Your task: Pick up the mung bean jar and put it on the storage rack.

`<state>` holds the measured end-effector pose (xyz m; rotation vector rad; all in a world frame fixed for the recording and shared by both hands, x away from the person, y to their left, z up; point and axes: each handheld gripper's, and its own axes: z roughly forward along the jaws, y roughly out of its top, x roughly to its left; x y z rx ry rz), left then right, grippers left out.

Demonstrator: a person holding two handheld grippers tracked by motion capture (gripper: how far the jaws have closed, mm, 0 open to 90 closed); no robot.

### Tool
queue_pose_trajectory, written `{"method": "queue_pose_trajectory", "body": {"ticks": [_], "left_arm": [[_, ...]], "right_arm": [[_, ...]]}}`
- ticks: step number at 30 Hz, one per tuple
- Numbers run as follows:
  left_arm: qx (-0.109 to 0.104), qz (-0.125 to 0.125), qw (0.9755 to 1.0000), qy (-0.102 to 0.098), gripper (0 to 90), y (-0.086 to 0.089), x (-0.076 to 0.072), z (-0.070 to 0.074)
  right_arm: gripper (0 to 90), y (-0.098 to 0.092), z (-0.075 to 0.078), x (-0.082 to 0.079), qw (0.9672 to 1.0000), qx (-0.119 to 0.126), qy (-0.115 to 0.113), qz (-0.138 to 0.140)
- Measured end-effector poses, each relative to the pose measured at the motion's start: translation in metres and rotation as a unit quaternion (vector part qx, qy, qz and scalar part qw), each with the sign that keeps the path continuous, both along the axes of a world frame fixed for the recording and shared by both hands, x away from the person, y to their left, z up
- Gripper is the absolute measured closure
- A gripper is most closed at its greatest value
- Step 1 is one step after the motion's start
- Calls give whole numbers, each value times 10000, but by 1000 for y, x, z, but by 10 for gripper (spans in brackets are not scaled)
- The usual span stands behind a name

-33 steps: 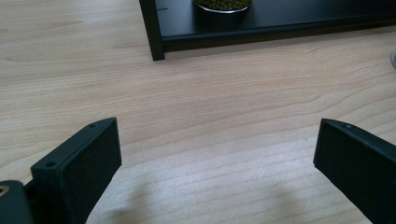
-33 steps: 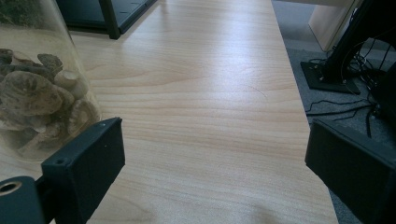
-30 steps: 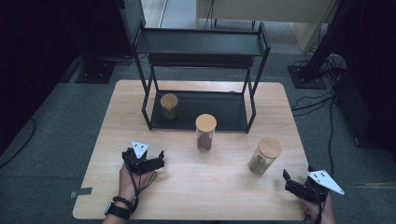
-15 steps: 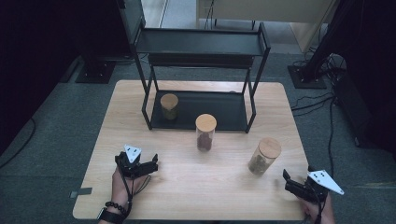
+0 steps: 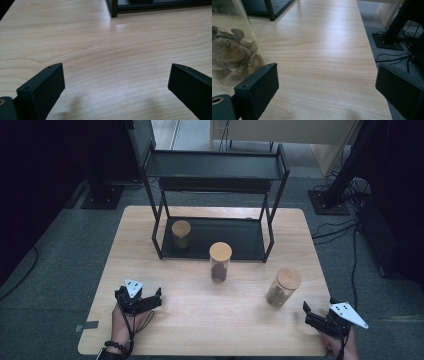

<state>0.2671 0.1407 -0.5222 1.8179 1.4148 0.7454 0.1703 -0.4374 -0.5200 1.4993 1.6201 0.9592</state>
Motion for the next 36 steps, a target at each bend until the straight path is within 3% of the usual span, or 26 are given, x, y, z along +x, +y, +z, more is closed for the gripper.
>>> {"method": "queue_pose_trajectory", "body": {"ticks": [36], "left_arm": [[18,344,9994,42,11,43,-21,0]], "right_arm": [[47,0,0,0,10000,1,-5,-26]]}}
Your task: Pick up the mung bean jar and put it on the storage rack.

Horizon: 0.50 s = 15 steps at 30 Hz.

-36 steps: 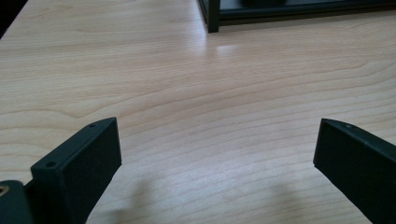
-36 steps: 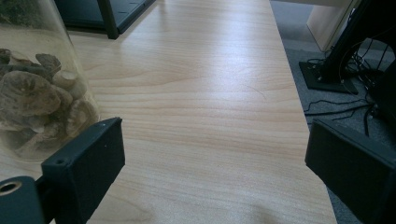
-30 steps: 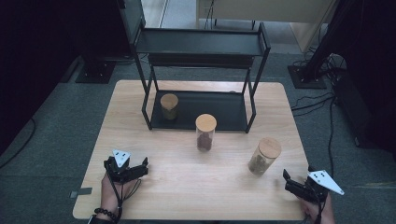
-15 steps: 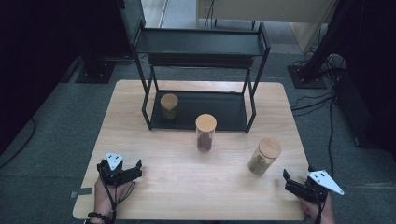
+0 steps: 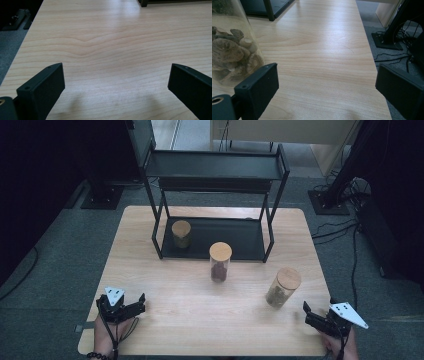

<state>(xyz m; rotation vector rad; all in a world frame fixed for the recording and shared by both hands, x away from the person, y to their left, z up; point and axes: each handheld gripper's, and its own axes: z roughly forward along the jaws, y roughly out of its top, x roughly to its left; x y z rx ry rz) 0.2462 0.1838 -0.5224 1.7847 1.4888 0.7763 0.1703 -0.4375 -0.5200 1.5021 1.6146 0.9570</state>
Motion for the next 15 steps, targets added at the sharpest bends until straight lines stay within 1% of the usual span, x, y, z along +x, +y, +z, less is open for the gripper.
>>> {"method": "queue_pose_trajectory", "body": {"ticks": [3,7,10,15], "left_arm": [[17,23,10000,20,11,5,-2,0],[-38,55,10000,22,11,12,-5,0],[-29,74,10000,33,11,17,-7,0],[-71,104,9999,46,11,23,-10,0]], "right_arm": [[47,0,0,0,10000,2,2,-2],[47,0,0,0,10000,-1,5,-1],[47,0,0,0,10000,3,0,-4],[47,0,0,0,10000,15,-2,-9]]}}
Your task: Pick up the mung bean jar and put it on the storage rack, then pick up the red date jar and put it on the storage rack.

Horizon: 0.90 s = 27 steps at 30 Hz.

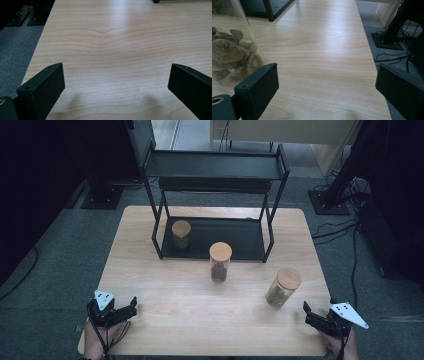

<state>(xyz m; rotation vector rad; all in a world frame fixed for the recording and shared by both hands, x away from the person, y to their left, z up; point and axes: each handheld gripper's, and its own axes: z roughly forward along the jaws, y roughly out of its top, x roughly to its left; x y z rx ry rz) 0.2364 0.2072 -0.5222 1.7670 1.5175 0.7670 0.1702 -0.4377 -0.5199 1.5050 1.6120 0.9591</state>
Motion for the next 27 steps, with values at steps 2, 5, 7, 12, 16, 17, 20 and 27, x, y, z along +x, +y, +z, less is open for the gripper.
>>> {"method": "queue_pose_trajectory", "body": {"ticks": [2,5,7,12,16,17,20,27], "left_arm": [[-49,10,10000,0,11,2,0,0],[-119,11,9999,61,11,3,1,0],[-183,-1,9998,115,11,5,2,-1],[-403,96,9991,14,12,9,1,0],[-229,7,9997,-50,12,5,0,0],[-194,-2,9998,-47,12,4,-1,0],[-138,-2,9999,-74,12,3,-1,0],[-206,-137,9997,-67,12,3,-3,0]], "right_arm": [[47,0,0,0,10000,-4,-1,2],[47,0,0,0,10000,-11,4,5],[47,0,0,0,10000,-13,10,3],[46,1,0,-1,10000,-52,-27,-4],[43,2,0,0,10000,-82,4,-10],[42,2,0,0,9999,-102,2,1],[39,3,0,0,9999,-129,2,4],[39,8,-1,1,9993,-376,64,-55]]}}
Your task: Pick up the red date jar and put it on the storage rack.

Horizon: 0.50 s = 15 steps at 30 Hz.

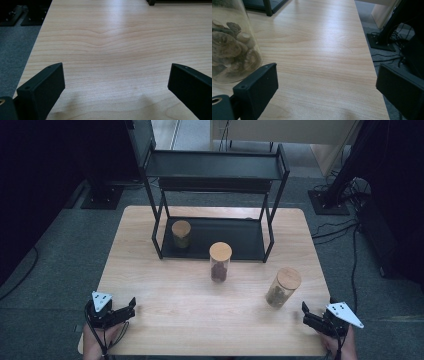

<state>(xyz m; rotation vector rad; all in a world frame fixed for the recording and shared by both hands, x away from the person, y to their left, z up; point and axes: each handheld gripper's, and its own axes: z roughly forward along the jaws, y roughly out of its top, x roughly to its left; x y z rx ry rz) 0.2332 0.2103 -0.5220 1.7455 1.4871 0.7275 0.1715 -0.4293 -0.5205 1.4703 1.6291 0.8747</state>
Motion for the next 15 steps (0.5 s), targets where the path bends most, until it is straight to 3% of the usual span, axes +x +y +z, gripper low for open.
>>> {"method": "queue_pose_trajectory", "body": {"ticks": [7,10,15], "left_arm": [[-30,-107,9999,26,12,1,0,0],[-55,-126,9999,5,12,1,0,0],[-108,-117,9999,0,12,2,-1,0]], "right_arm": [[36,8,0,-3,9996,-252,-30,-87],[35,12,0,-4,9998,-156,-35,-156],[31,23,0,-5,9997,-228,-43,-83]]}}
